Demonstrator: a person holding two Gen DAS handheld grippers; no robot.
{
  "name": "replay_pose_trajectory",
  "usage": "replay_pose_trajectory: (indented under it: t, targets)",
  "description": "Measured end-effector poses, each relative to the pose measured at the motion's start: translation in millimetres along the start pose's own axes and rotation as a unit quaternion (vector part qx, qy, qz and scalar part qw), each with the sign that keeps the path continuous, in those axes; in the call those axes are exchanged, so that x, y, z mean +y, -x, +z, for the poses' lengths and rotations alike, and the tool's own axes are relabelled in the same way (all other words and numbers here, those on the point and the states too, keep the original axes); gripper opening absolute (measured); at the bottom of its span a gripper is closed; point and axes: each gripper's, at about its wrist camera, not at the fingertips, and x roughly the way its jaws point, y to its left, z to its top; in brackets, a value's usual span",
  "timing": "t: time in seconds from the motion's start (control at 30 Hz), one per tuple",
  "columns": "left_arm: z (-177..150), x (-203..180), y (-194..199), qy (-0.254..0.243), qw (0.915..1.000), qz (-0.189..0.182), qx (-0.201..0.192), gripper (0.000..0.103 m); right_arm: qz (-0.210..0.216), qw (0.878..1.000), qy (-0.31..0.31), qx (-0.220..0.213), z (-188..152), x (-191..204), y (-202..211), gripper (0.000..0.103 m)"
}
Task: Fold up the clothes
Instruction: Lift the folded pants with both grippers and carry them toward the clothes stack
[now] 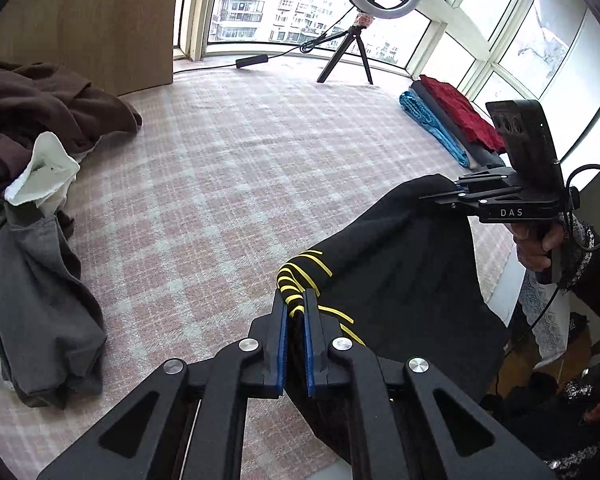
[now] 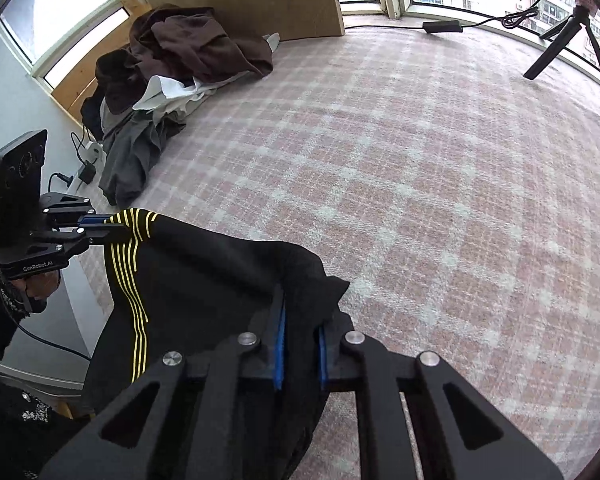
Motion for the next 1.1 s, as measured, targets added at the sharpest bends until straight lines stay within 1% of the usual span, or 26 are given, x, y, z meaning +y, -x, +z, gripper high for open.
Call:
replay_pose_trajectory:
  t: [0.1,0.13,0.23,0.3,0.4,0.53,0.6,0.67,0.7,0.77,0.83,0.87,1.0,1.03,1.1]
  targets:
    - [30.3,-24.2,39.1,-0.048,0.9978,-0.008,-0.044,0.006,-0.016,0.997,-0.022,-0.070,1.1,6.6,55.0,0.011]
    - [42.7,-33.5,47.6,-0.068,0.9960,-0.011,-0.056,0.006,-0.023,0.995,-0.026,-0.092,1.5,7.6,73.7,0.011]
    - [84.6,-63.2,61.3,-0.129,0.9879,-0.016,-0.085,0.006,-0.066,0.985,-0.032,-0.156,5.1,11.8,127.4,0.011]
    - [111.6,-84.7,63.3,-0.167,0.9808,-0.023,-0.098,0.006,-0.106,0.976,-0.031,-0.188,6.8,11.5,160.6,0.011]
    - [144.5,-124.4,54.3,-0.226,0.9669,-0.027,-0.115,0.006,-0.157,0.959,-0.040,-0.231,0.6,1.9,207.2,0.011]
    - [184.4,-184.1,34.0,-0.276,0.9499,-0.059,-0.134,0.006,-0.223,0.934,-0.068,-0.271,-13.4,-28.7,267.6,0.011]
    - [203.4,-215.4,19.4,-0.290,0.9439,-0.079,-0.138,0.006,-0.255,0.922,-0.077,-0.282,-20.6,-47.9,297.2,0.011]
    - [221.1,-243.9,-0.4,-0.297,0.9399,-0.095,-0.140,0.006,-0.284,0.911,-0.085,-0.288,-26.6,-70.2,324.7,0.011]
    - [230.2,-258.2,-10.8,-0.298,0.9387,-0.103,-0.140,0.006,-0.298,0.906,-0.085,-0.287,-27.8,-82.1,336.3,0.011]
    - [248.6,-286.2,-34.8,-0.292,0.9394,-0.119,-0.135,0.006,-0.327,0.898,-0.082,-0.284,-30.4,-109.9,356.7,0.011]
    - [260.4,-316.7,-56.3,-0.286,0.9404,-0.131,-0.130,0.006,-0.343,0.893,-0.081,-0.279,-31.4,-141.4,375.8,0.011]
    - [265.6,-330.6,-67.2,-0.287,0.9395,-0.137,-0.128,0.006,-0.348,0.892,-0.080,-0.276,-31.6,-157.9,383.6,0.011]
    - [283.3,-380.0,-104.0,-0.299,0.9331,-0.153,-0.128,0.006,-0.361,0.891,-0.077,-0.265,-31.7,-225.1,411.4,0.011]
    - [290.1,-389.2,-114.6,-0.298,0.9331,-0.158,-0.124,0.006,-0.361,0.891,-0.078,-0.262,-30.3,-242.2,414.4,0.011]
    - [307.2,-399.8,-139.3,-0.290,0.9367,-0.160,-0.113,0.006,-0.357,0.895,-0.081,-0.255,-24.7,-277.3,417.9,0.011]
